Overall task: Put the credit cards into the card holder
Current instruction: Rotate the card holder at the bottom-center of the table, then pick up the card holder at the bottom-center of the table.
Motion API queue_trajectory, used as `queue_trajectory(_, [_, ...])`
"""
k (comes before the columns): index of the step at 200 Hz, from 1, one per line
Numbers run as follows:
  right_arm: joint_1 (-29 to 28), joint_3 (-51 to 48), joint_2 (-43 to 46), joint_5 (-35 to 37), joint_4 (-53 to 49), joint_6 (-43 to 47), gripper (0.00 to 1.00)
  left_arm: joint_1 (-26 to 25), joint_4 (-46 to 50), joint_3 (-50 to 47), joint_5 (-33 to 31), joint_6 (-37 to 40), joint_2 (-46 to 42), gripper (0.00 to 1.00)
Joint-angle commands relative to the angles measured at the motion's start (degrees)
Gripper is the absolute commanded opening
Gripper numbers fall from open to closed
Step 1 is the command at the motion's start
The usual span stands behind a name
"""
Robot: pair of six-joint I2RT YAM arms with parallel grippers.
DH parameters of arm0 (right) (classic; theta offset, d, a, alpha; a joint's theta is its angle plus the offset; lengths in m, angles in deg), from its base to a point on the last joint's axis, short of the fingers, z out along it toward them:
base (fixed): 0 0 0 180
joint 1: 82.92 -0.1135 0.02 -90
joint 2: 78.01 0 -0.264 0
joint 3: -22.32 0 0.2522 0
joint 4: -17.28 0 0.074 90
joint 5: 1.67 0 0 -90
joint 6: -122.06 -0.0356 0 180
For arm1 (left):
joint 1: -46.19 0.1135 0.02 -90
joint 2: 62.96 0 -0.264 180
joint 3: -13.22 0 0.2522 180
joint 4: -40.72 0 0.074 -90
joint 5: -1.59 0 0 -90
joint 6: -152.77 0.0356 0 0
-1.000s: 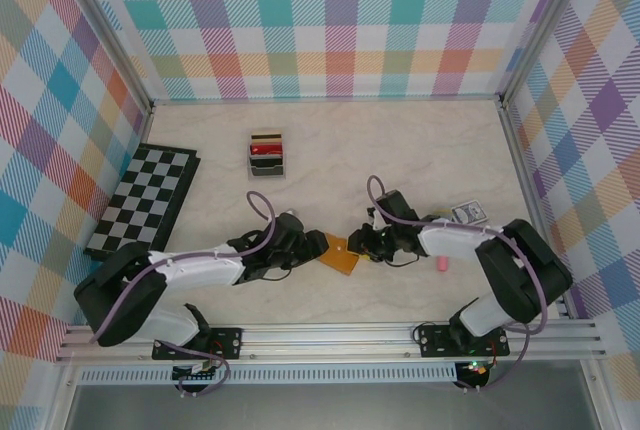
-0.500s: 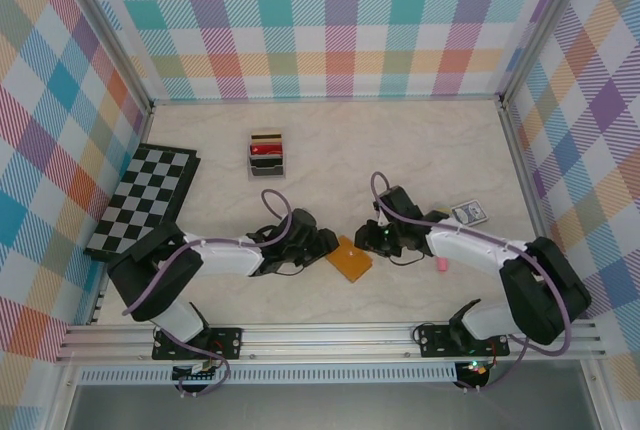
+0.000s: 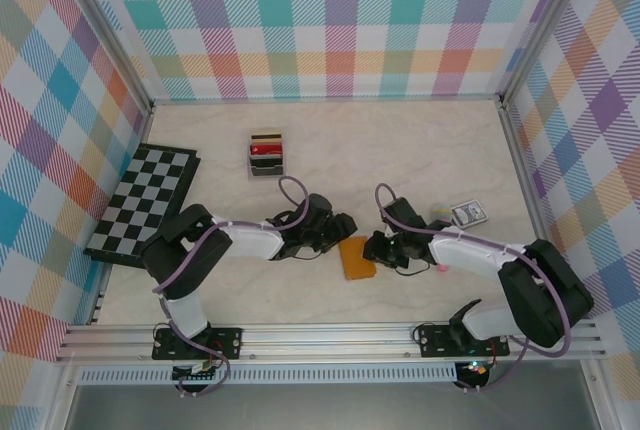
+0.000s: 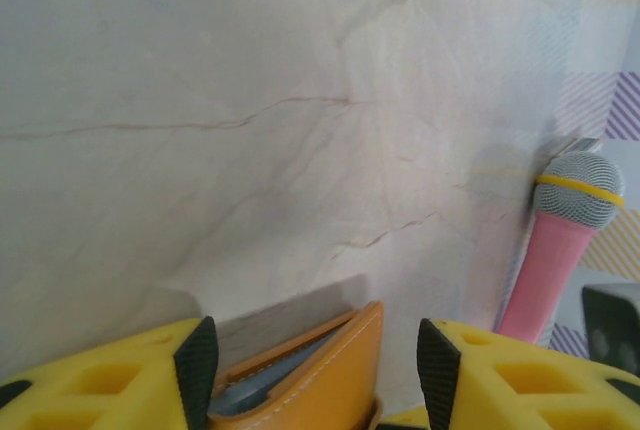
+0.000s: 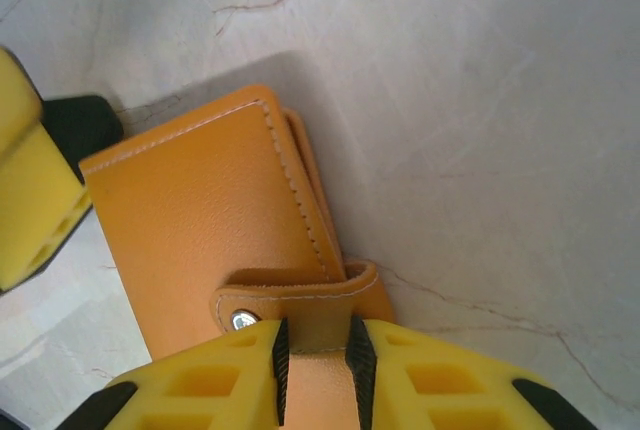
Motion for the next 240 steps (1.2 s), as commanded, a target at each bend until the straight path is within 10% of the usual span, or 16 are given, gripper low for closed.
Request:
queue_trajectory(1, [-0.22,-0.89,1.55,0.61,-2.06,-1.76,0.29,-0.23,2.31,1.64,0.48,0.79,-0.86,0.59])
queue_trajectory(38, [-0.07,2.39,2.57,2.69,-7.24,2.93,0.30,-0.17,10.71,-0.60,-2.13,3.15,-6.47,0.68])
queue_trajectory(240, [-0.05,1.60,-4.13,-0.62,-5.29,6.08,0.18,-2.88,3.79,-1.30,5.91,4.74,-1.78,0.38])
